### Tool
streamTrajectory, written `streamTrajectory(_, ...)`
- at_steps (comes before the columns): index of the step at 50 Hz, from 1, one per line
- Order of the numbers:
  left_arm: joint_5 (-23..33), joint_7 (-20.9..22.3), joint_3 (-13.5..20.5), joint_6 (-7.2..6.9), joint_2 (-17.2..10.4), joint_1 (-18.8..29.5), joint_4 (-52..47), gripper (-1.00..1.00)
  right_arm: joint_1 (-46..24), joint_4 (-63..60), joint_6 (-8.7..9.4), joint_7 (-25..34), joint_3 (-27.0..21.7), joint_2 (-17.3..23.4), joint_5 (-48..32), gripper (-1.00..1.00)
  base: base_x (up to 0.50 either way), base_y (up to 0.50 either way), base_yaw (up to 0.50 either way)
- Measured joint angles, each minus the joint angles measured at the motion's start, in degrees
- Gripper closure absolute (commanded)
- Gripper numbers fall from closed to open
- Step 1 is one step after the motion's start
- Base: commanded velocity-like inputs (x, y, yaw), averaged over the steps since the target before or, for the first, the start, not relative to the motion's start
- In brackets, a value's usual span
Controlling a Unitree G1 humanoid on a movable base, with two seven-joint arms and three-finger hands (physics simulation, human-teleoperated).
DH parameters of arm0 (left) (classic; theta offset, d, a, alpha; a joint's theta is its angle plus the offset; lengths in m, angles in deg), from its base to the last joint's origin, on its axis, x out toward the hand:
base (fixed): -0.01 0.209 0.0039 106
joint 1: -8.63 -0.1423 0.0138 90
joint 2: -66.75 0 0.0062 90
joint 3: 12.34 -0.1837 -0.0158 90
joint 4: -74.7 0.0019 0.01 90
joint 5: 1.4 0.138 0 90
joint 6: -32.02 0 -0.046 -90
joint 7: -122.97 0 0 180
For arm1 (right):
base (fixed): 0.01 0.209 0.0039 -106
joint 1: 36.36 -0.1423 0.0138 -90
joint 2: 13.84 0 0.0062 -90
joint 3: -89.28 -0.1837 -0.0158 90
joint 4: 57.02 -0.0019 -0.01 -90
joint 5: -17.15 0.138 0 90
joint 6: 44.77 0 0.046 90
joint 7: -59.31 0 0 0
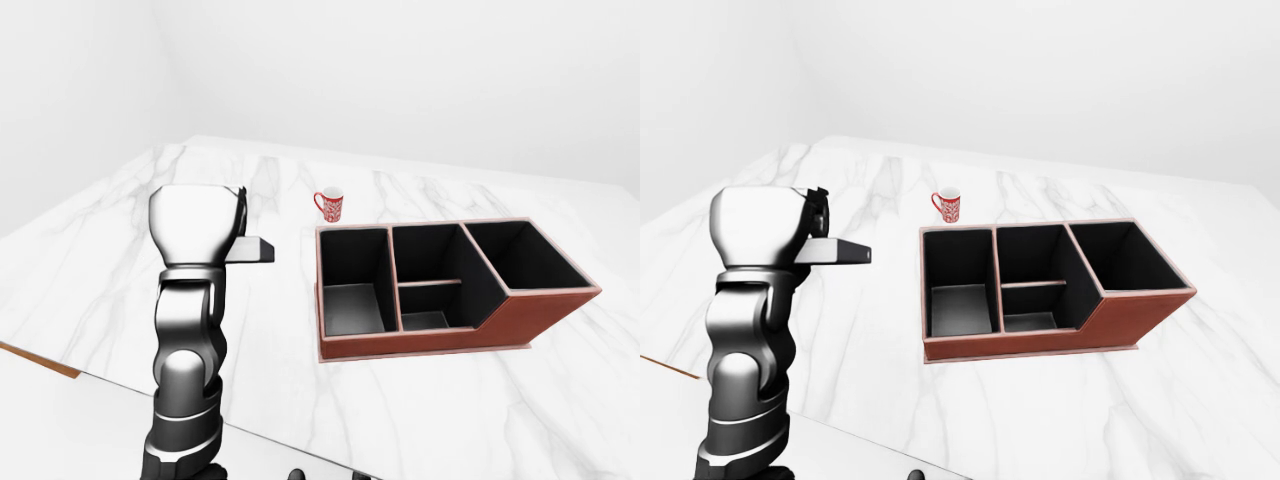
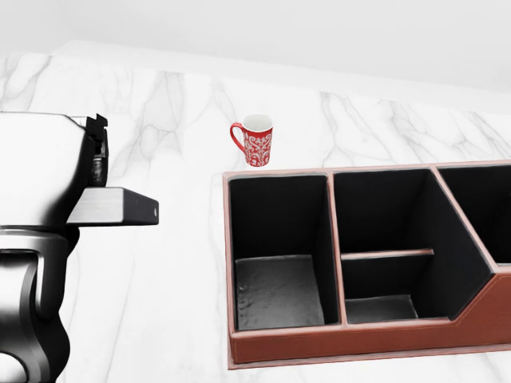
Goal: Pick up the book and place it in the left compartment of the caddy.
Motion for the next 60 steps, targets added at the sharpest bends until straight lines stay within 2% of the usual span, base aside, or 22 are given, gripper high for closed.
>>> streamTrajectory(20, 2.7, 3.4, -4.0, 0.27, 4.1, 0.7, -6.1, 1.0, 0.0, 0.1, 0.0, 0.4, 0.2, -0.2, -0.7, -1.0, 0.0, 0.0, 0.0)
streamTrajectory(41, 7.2, 4.7, -11.2, 5.46, 10.7, -0.9, -11.8, 1.0, 0.1, 0.1, 0.0, 0.6, 0.3, -0.4, -1.0, -1.0, 0.0, 0.0, 0.0)
streamTrajectory(51, 9.8, 4.2, -14.5, 7.3, 13.2, -2.1, -12.4, 1.0, 0.0, 0.3, 0.0, 0.8, 0.5, -0.4, -1.3, -1.0, 0.0, 0.0, 0.0)
streamTrajectory(60, 11.1, 3.3, -16.3, 8.52, 14.2, -3.7, -12.3, 1.0, 0.1, 0.3, 0.0, 0.8, 0.4, -0.5, -1.4, -1.0, 0.0, 0.0, 0.0)
